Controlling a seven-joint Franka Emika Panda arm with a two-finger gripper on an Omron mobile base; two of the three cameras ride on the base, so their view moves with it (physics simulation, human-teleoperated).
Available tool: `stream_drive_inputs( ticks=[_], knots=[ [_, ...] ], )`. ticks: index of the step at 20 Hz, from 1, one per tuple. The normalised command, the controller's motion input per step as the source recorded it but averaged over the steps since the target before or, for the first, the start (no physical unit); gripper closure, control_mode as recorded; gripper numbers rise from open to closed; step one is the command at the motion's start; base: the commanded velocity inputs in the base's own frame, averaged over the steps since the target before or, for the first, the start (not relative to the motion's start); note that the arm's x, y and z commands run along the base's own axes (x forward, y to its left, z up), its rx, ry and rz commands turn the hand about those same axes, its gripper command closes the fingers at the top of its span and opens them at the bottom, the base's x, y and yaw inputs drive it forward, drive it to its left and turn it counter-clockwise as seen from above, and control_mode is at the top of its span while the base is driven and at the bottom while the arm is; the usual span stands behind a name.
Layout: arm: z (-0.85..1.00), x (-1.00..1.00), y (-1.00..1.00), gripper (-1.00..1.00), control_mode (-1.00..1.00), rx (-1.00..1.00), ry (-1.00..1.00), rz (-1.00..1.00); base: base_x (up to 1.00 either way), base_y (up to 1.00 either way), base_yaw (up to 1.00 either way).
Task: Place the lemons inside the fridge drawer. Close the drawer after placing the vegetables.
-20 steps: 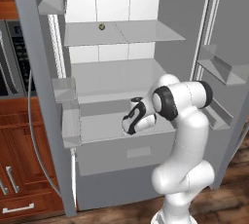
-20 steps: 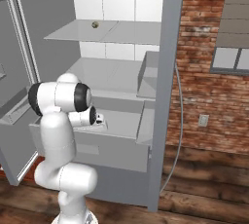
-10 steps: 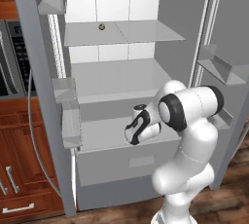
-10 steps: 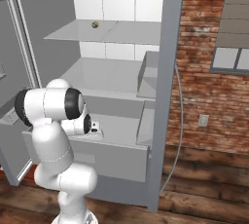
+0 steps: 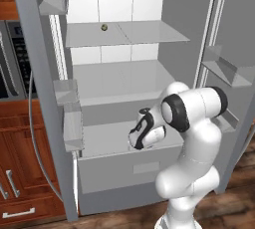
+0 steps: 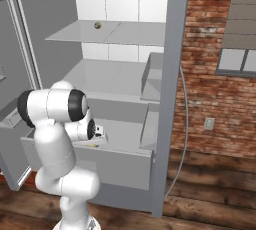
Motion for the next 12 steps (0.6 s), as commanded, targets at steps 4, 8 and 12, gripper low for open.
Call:
stream_drive_inputs(
  ticks=[4, 8, 12],
  knots=[
    [-0.16, 0.48, 0.0, 1.0, -1.0, 0.0, 0.0, 0.0, 0.0, 0.0, 0.0],
    [-0.32, 0.05, 0.01, -1.0, -1.0, 0.0, 0.0, 0.0, 0.0, 0.0, 0.0],
    [-0.23, 0.0, 0.07, -1.0, -1.0, 0.0, 0.0, 0.0, 0.0, 0.0, 0.0]
  ],
)
